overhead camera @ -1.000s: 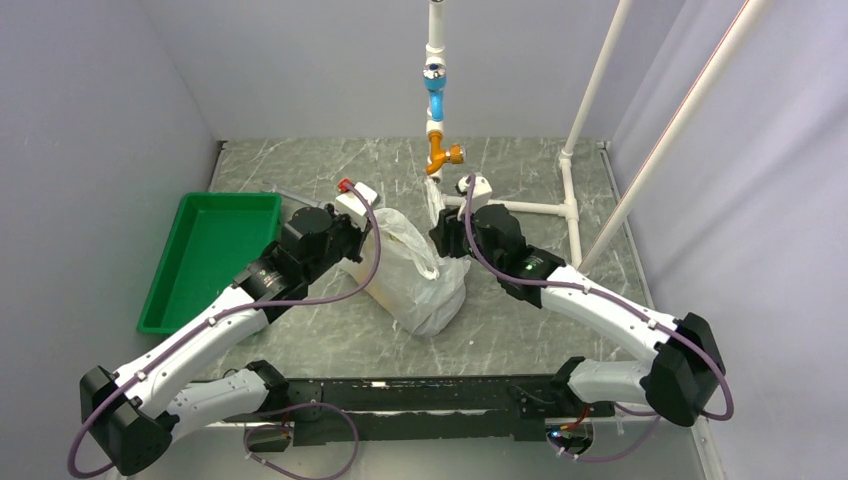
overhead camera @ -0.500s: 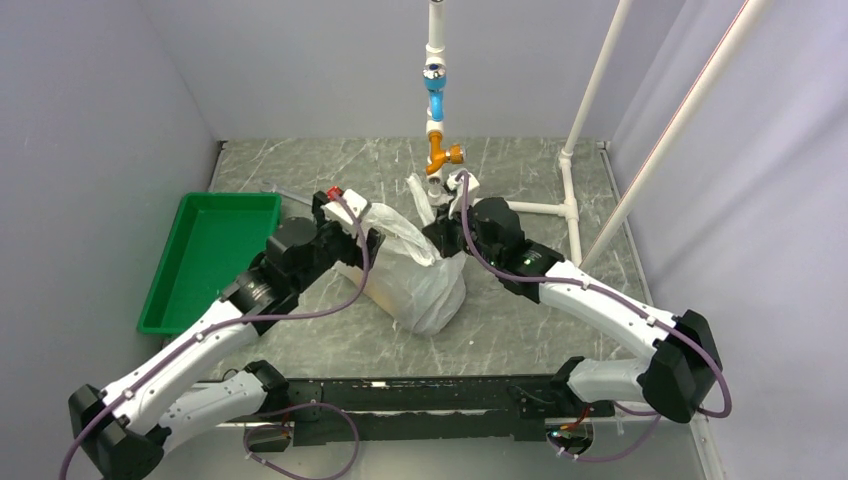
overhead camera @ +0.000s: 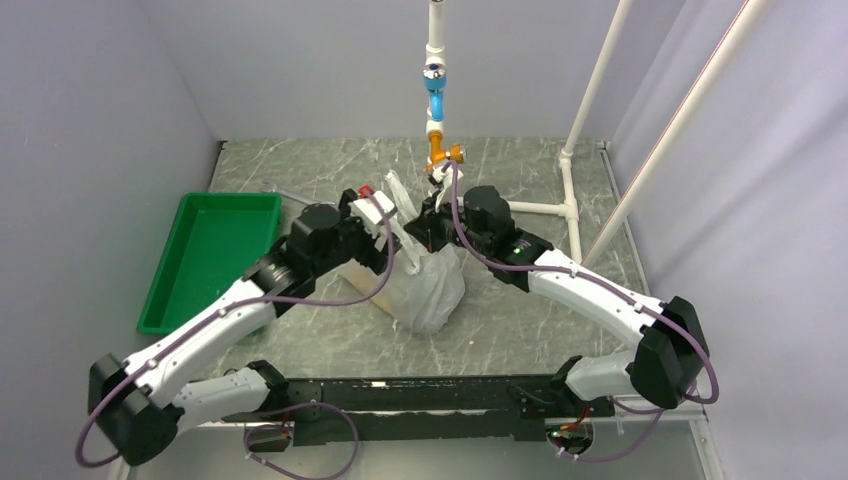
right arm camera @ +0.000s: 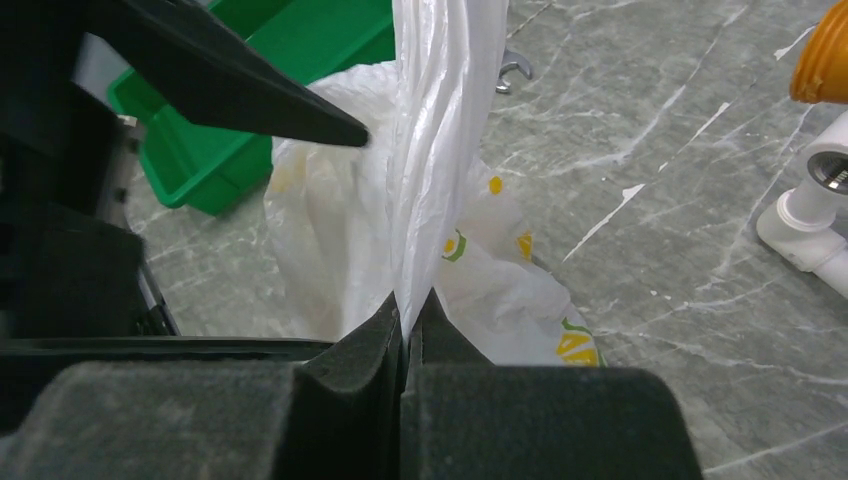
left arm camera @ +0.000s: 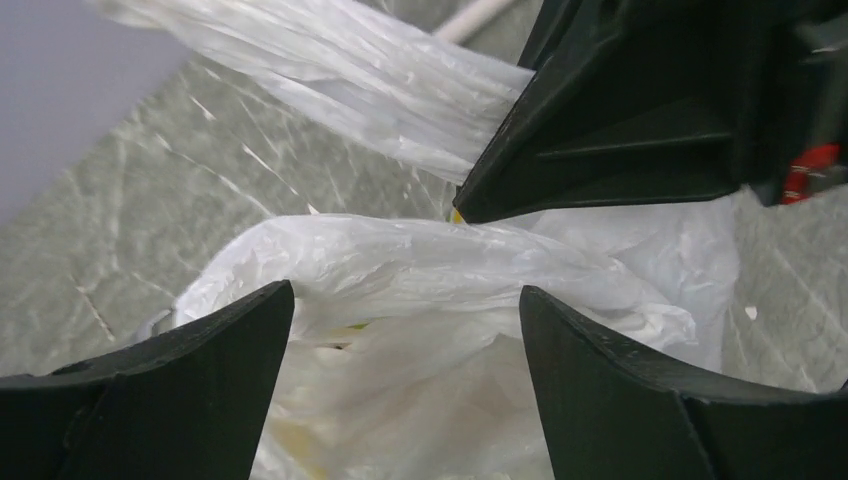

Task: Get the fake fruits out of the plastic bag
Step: Untie the plastic bag at the center of the board.

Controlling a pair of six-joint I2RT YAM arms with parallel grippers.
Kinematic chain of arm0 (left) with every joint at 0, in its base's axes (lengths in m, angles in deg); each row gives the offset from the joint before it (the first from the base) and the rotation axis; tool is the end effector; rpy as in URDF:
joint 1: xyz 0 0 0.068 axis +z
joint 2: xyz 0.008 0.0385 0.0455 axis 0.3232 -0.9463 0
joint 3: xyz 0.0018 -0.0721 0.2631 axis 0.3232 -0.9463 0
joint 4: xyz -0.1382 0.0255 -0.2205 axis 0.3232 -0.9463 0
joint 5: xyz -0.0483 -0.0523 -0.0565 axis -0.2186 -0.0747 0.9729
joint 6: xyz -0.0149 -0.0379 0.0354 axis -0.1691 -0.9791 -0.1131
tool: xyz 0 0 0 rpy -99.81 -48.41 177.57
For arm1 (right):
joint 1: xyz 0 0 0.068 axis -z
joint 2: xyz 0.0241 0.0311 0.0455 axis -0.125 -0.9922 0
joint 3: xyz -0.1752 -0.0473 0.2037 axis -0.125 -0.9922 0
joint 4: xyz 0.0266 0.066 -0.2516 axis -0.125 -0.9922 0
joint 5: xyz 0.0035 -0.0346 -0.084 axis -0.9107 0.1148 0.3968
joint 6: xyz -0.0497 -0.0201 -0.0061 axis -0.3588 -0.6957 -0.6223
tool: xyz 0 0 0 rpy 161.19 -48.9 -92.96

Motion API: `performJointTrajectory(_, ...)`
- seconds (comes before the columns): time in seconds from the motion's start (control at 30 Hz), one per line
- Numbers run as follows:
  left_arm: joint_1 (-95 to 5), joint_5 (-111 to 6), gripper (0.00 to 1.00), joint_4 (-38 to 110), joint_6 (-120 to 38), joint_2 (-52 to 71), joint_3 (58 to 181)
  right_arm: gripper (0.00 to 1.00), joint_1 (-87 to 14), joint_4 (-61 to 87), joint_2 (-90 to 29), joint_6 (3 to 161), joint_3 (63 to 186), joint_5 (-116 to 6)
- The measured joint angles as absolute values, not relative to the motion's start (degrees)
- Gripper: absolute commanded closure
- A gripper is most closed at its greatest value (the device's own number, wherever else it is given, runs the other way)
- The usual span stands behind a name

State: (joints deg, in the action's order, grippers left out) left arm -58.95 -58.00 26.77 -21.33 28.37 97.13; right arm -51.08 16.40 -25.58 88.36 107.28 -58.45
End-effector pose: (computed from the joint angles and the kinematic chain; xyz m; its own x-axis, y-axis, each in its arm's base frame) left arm 0.1770 -0.1512 0.3358 -0.0920 0.2624 -0.9606 0.6980 0.7049 0.1257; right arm 0.2209 0.2221 0.3226 -0.3697 -0.0469 -0.9280 -0.7503 0.6042 0.2684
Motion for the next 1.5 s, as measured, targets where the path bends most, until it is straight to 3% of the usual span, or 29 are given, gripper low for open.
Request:
performJointTrajectory(0.13,-58.95,-57.30,0.26,21.75,-20.94,20.46,101.39,1.00,-51.08,16.33,-25.48,87.90,107.39,-57.80)
performJointTrajectory(0.17,-58.95,-57.30,0.34,20.92,-20.83,19.10,101.98,1.00,-51.08,16.24,-25.37,87.72,107.39,-57.51)
performJointTrajectory(0.27,-58.95,-56.95,0.75,18.75,-20.59,16.13,103.18,1.00,-51.08,16.00,-24.29,87.24,107.19,-56.55)
performJointTrajectory(0.33,-58.95,-57.02,0.87,17.22,-20.04,14.44,104.23,1.00,-51.08,15.96,-23.16,87.13,106.78,-56.31)
performJointTrajectory(0.37,-58.95,-57.20,0.99,16.70,-20.02,13.99,104.63,1.00,-51.08,15.89,-22.70,87.05,106.64,-56.11)
performJointTrajectory(0.53,-58.95,-59.77,1.00,16.52,-20.28,15.47,104.47,1.00,-51.08,16.00,-21.34,86.79,105.31,-53.75)
performJointTrajectory(0.93,-52.61,-69.17,1.00,25.64,-27.73,33.83,96.69,1.00,-46.34,16.07,-22.39,89.56,103.30,-46.80)
performJointTrajectory(1.33,-42.17,-58.83,1.00,31.28,-37.26,35.69,93.76,1.00,-42.56,15.35,-23.29,88.73,113.18,-46.17)
performJointTrajectory(1.5,-41.75,-57.94,1.00,32.63,-38.55,38.62,92.74,1.00,-43.17,17.84,-15.07,85.98,107.87,-51.09)
